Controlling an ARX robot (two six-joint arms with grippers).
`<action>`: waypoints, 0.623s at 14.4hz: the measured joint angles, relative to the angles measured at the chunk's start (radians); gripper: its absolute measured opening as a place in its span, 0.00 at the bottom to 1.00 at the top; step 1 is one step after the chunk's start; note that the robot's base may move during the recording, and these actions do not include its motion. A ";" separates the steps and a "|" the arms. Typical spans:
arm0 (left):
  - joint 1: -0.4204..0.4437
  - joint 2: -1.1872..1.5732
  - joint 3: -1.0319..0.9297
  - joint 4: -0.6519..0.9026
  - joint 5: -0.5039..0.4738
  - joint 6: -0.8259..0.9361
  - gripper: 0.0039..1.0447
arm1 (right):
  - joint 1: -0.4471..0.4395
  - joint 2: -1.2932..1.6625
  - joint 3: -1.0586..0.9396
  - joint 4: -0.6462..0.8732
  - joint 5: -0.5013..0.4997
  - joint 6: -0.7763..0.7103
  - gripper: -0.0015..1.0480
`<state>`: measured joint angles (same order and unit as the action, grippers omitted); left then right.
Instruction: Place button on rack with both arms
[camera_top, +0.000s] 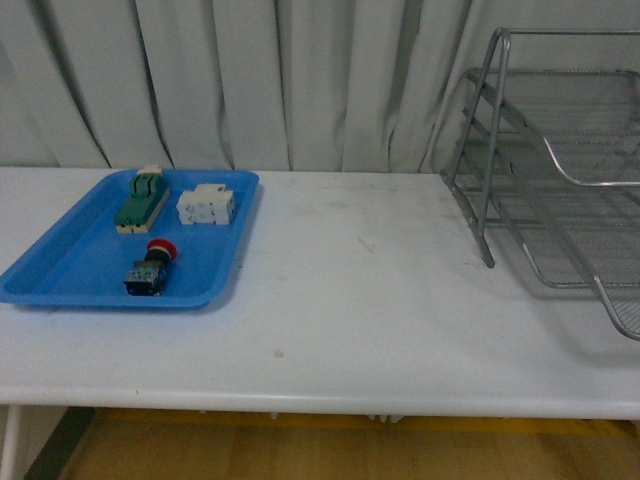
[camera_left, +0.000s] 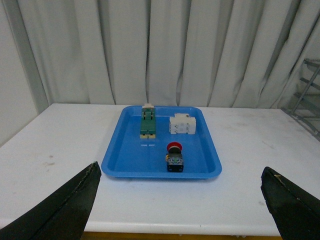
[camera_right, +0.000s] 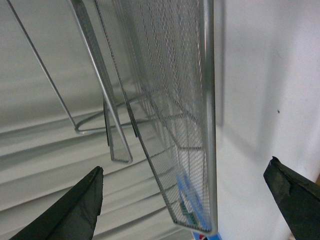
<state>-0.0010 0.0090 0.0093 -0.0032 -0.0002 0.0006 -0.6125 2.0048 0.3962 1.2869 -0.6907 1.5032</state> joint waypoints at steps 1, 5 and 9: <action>0.000 0.000 0.000 0.000 0.000 0.000 0.94 | -0.011 -0.038 -0.037 0.000 -0.030 -0.004 0.94; 0.000 0.000 0.000 0.000 0.000 0.000 0.94 | 0.048 -0.652 -0.245 -0.213 0.116 -0.622 0.66; 0.000 0.000 0.000 0.000 0.000 0.000 0.94 | 0.249 -1.282 -0.385 -0.618 0.328 -1.393 0.19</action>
<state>-0.0010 0.0090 0.0093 -0.0029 0.0002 0.0006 -0.3634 0.7231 0.0109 0.6689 -0.3622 0.1104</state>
